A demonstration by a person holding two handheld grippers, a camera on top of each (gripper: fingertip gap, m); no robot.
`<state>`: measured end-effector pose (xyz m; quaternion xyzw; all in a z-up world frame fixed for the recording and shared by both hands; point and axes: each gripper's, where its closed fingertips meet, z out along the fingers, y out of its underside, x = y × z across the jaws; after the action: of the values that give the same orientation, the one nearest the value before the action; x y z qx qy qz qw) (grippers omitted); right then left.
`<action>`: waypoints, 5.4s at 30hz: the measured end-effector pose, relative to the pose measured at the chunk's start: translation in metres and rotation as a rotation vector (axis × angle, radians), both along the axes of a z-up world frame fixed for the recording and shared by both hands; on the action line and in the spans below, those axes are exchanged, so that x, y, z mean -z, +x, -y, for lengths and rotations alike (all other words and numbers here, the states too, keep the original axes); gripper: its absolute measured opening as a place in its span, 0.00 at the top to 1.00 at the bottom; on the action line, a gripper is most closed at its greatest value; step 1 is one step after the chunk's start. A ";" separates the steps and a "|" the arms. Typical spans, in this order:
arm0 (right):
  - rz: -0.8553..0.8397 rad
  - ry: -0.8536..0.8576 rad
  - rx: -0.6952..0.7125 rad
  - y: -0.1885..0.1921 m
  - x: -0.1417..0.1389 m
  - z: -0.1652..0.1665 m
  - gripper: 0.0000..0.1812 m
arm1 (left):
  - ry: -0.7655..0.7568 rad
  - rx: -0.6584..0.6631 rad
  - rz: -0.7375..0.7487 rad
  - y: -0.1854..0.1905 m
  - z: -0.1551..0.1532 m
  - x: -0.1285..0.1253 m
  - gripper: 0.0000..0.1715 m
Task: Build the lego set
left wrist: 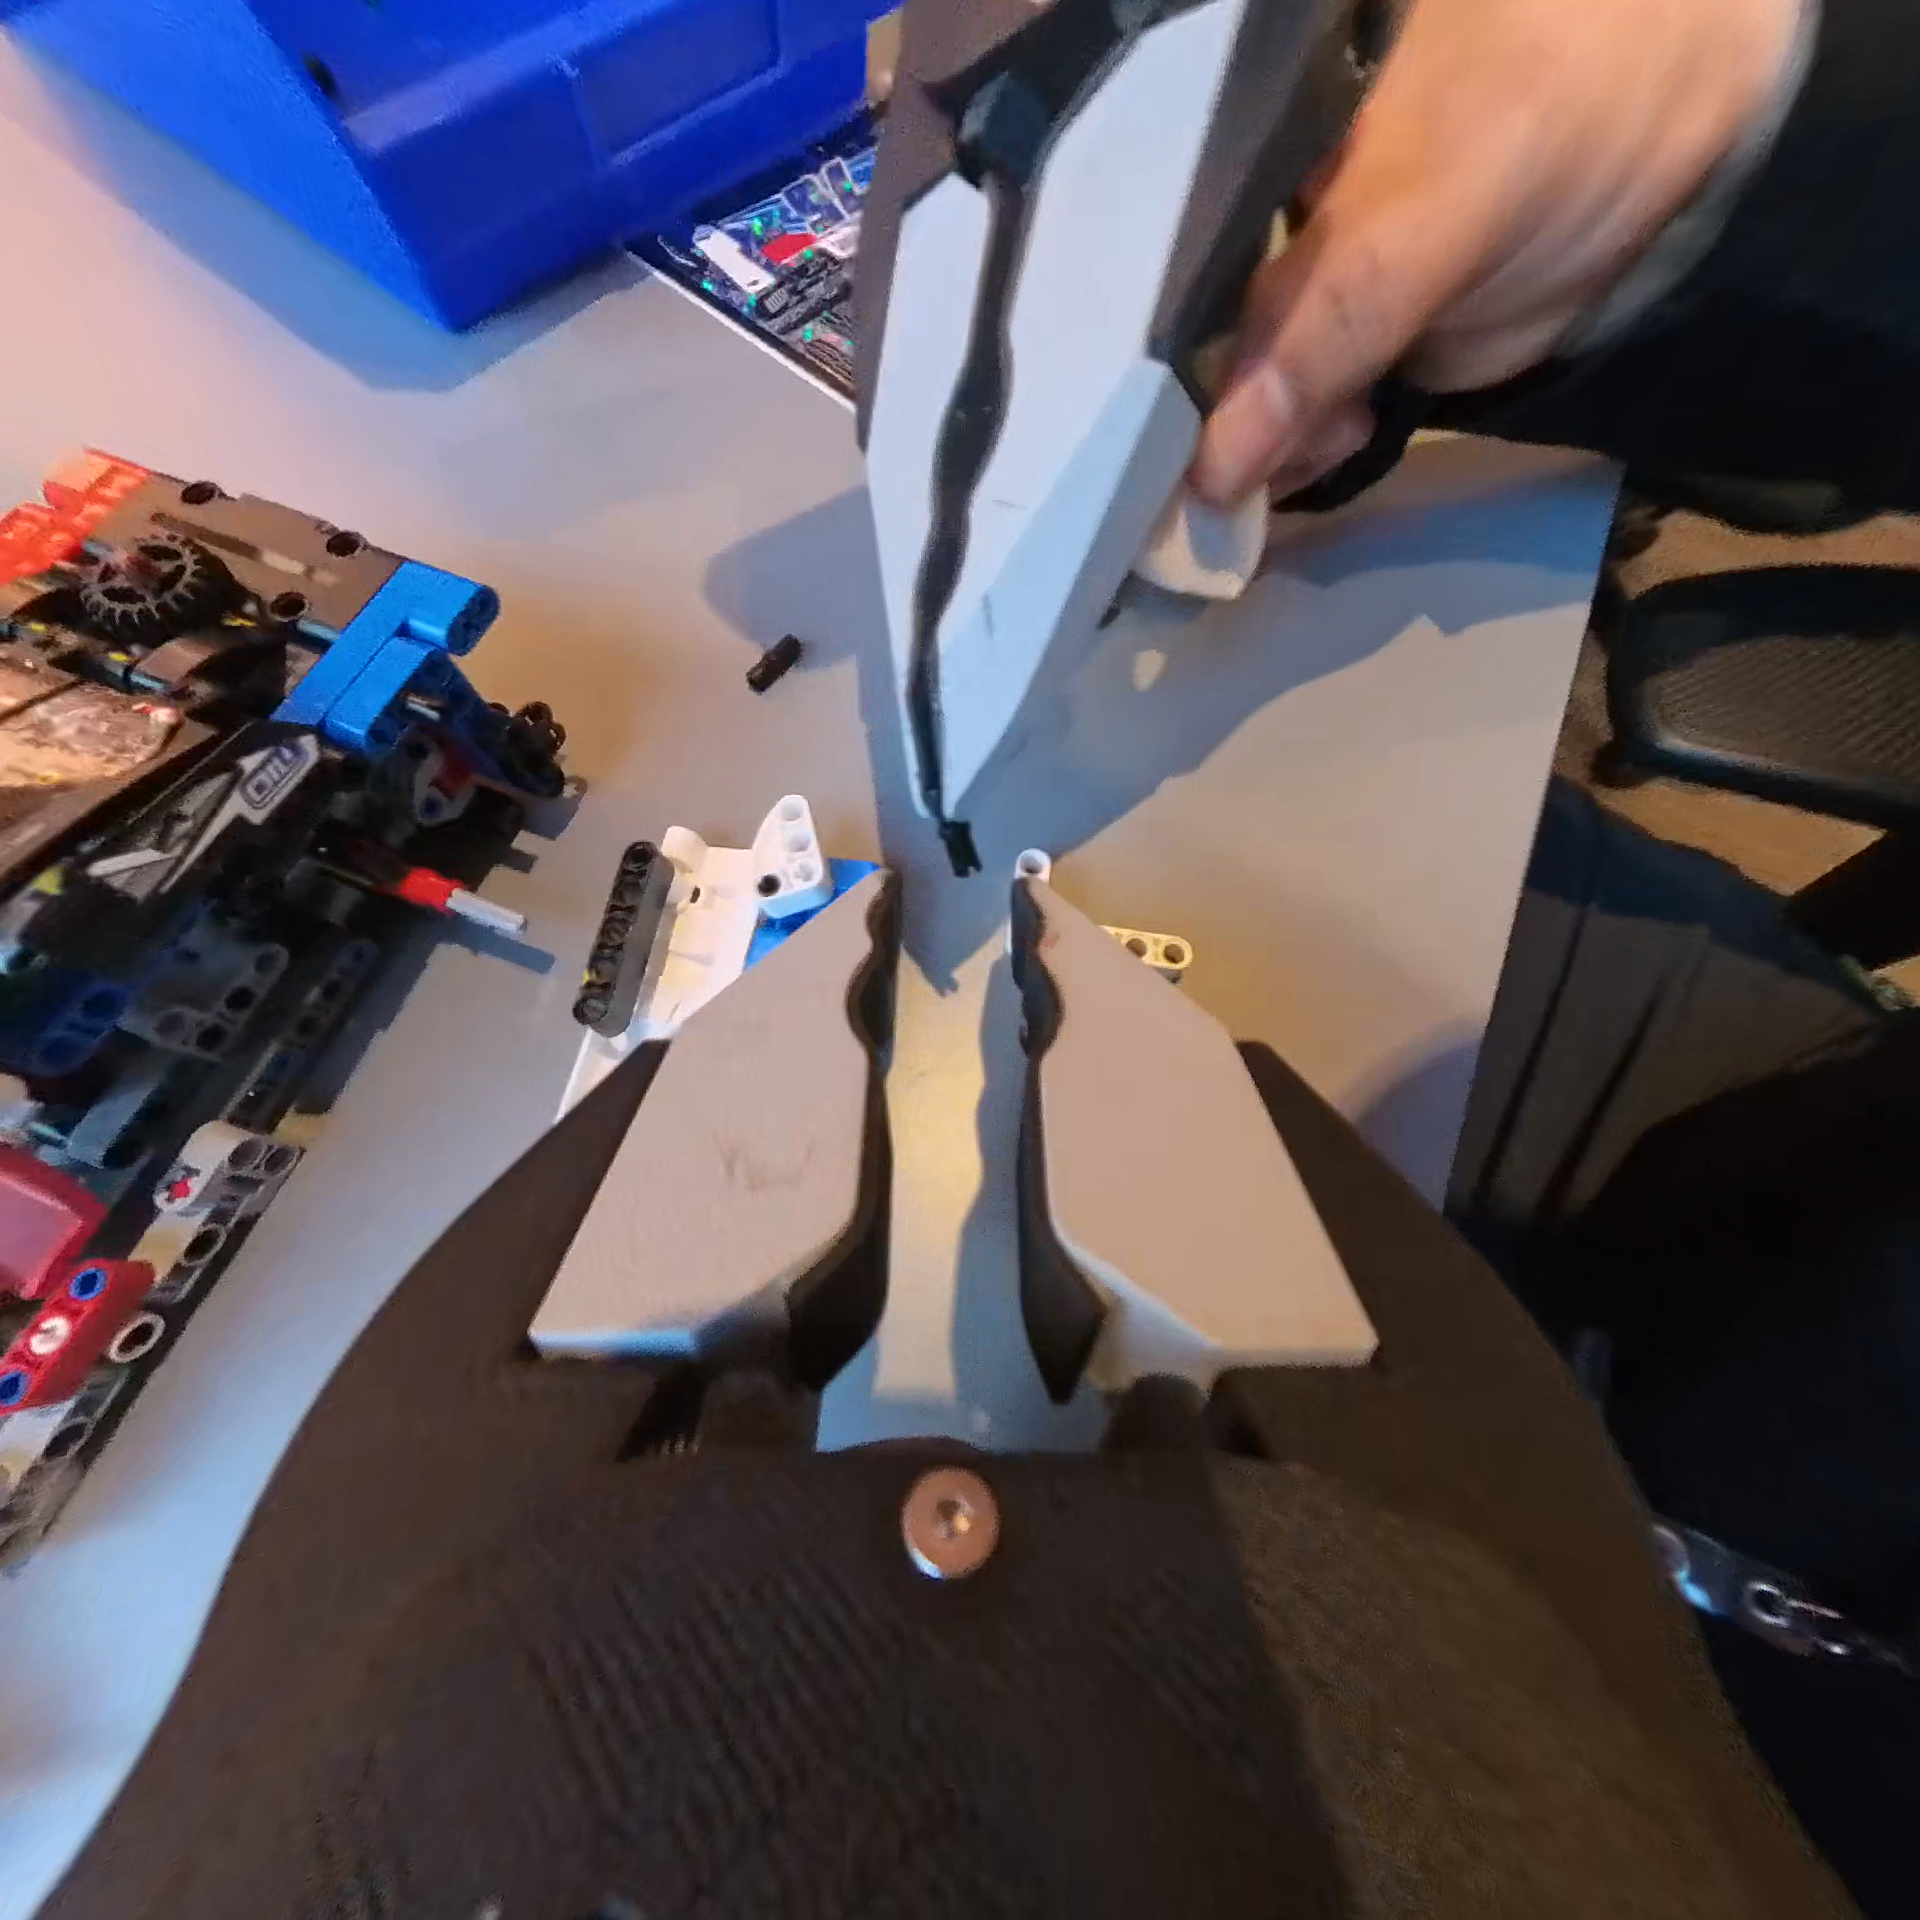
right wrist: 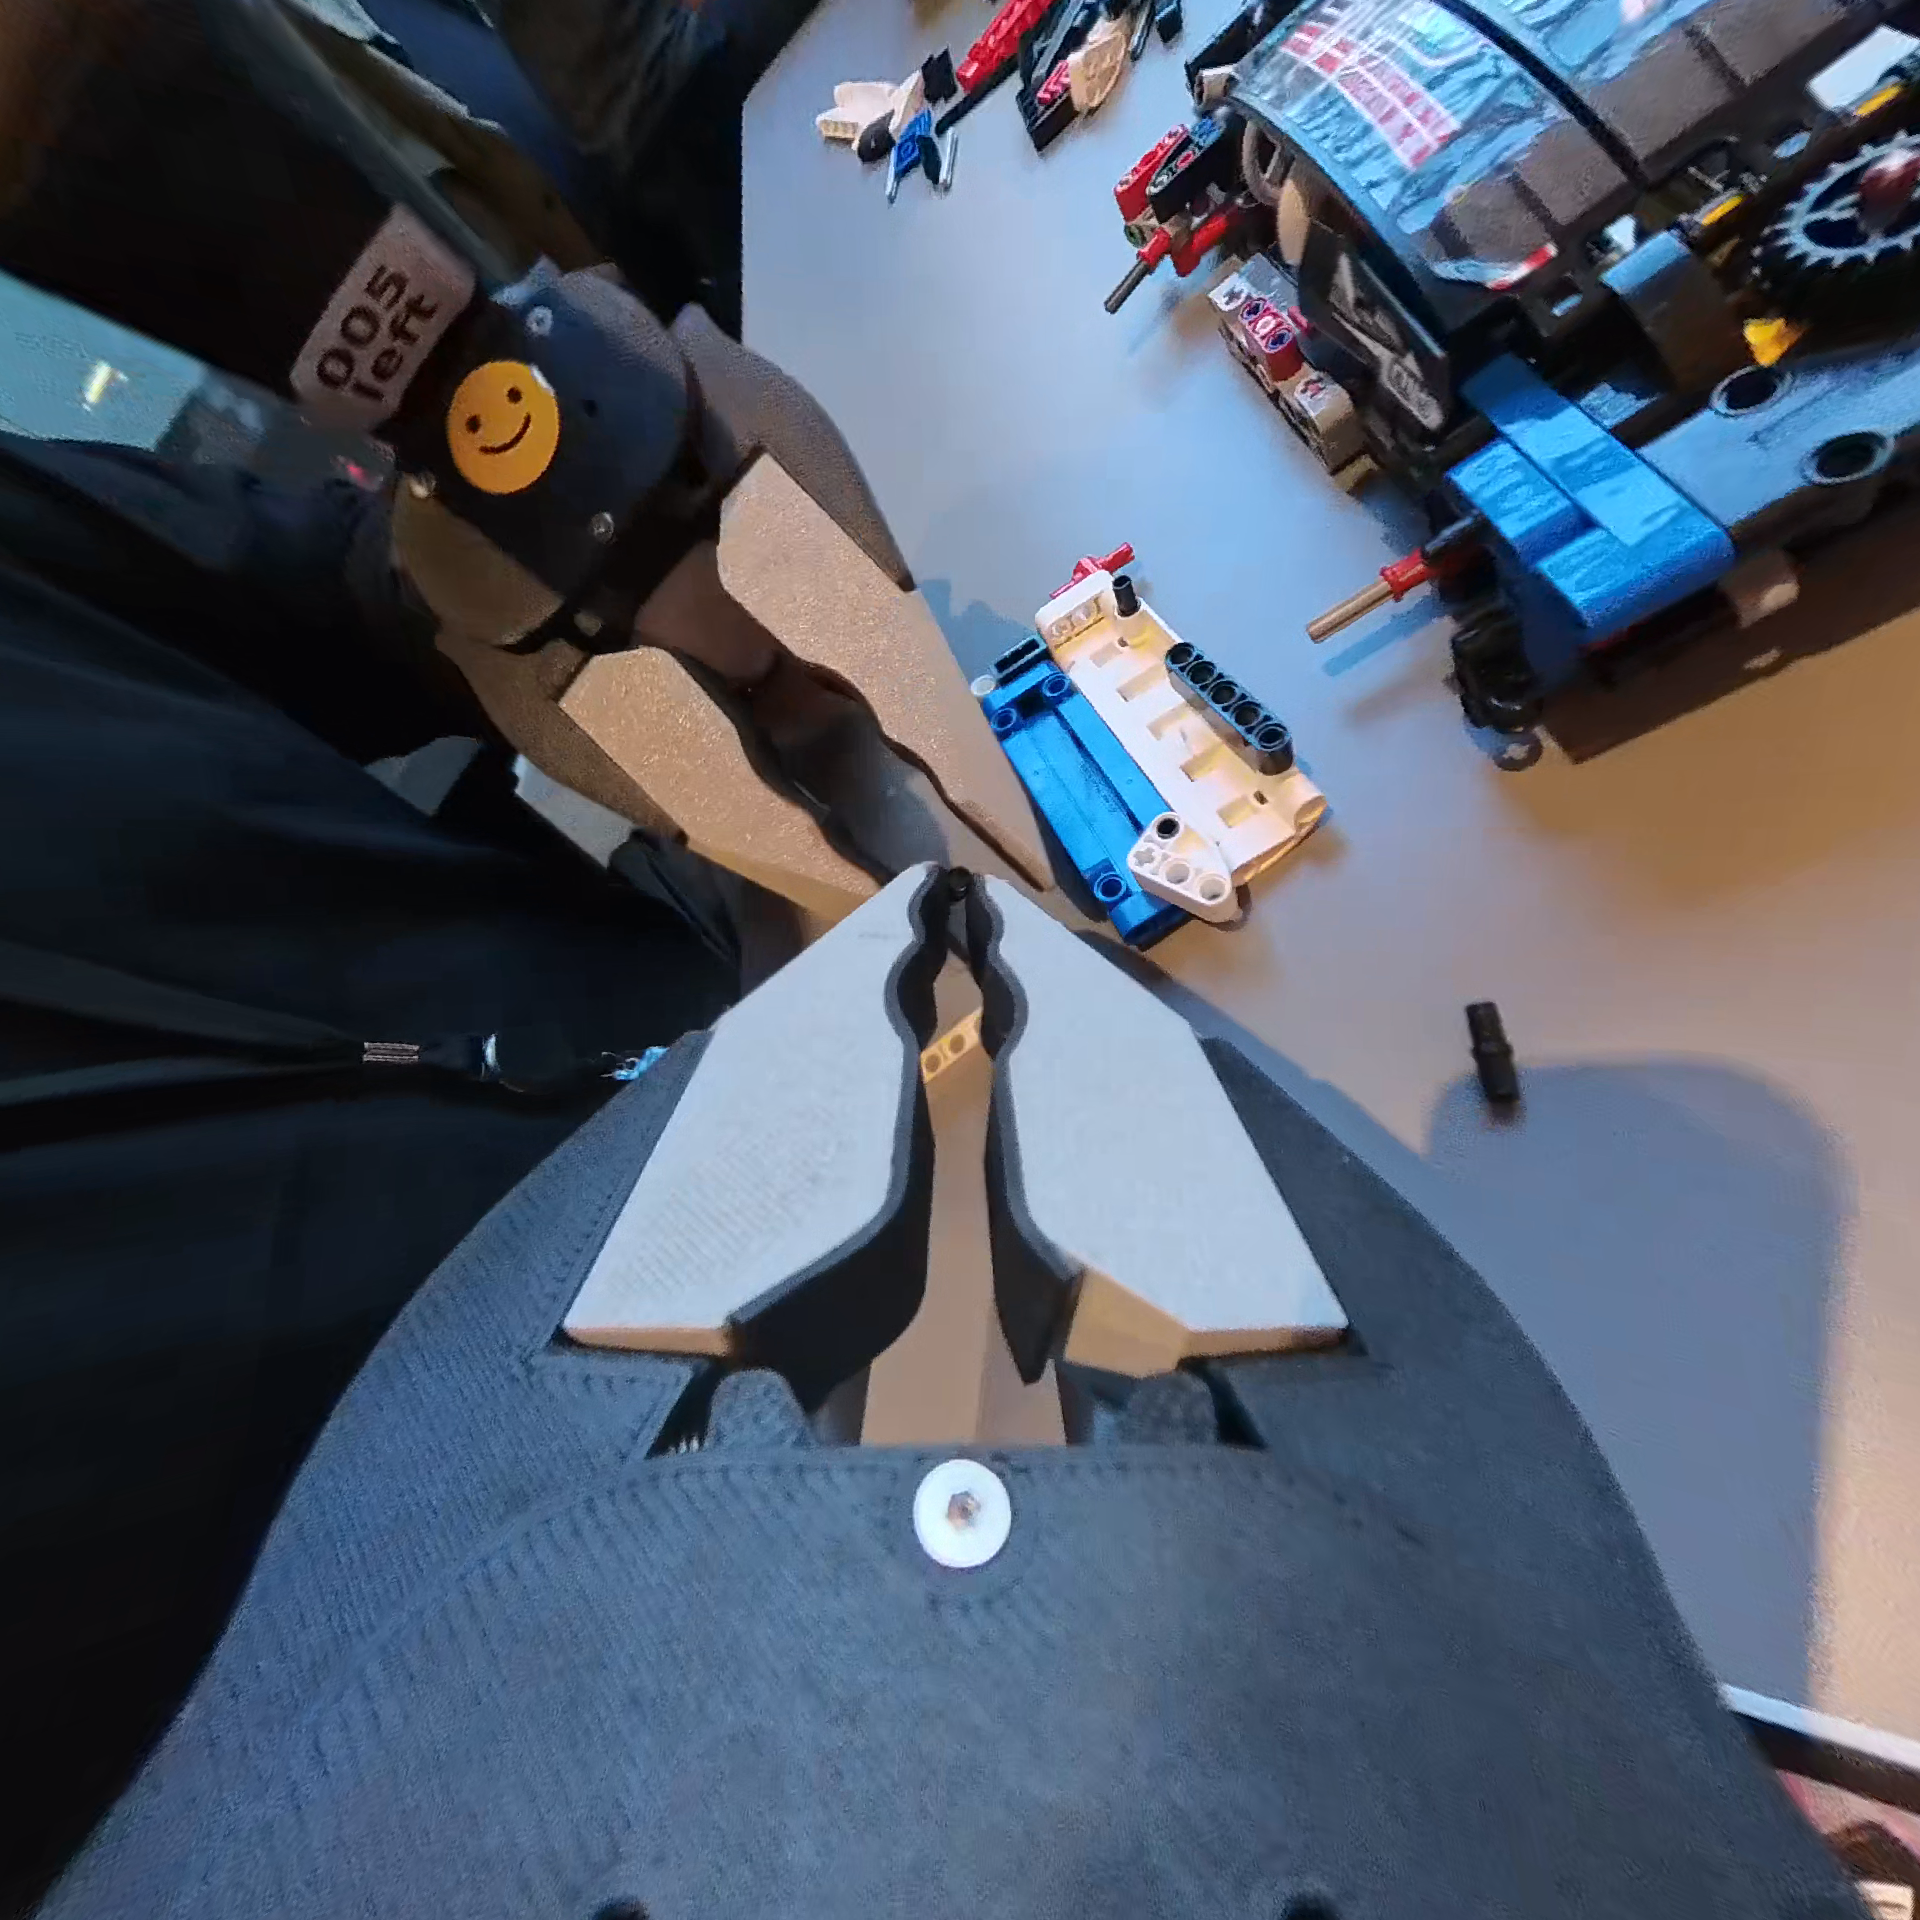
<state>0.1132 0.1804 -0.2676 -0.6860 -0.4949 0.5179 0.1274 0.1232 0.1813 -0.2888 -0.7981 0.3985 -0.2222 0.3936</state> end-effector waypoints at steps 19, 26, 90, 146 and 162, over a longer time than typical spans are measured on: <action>-0.267 -0.094 0.172 -0.017 -0.025 -0.014 0.99 | -0.085 -0.142 0.353 -0.004 -0.014 -0.027 0.99; -0.367 -0.039 0.165 -0.017 -0.039 -0.011 0.93 | -0.113 -0.152 0.458 -0.005 -0.015 -0.039 0.99; -0.025 0.473 0.005 -0.004 -0.009 -0.008 0.99 | 0.103 0.029 0.065 -0.020 0.001 -0.033 0.89; 0.109 1.493 0.031 -0.002 -0.011 -0.011 0.97 | -0.161 0.095 0.318 0.001 -0.004 -0.037 0.99; -0.370 0.359 0.128 0.011 -0.049 -0.004 0.93 | 0.291 0.234 0.340 -0.002 0.010 -0.081 0.99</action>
<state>0.1240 0.1841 -0.2187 -0.5760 -0.5028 0.5295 0.3676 0.1211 0.1713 -0.2082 -0.6325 0.4438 -0.3376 0.5375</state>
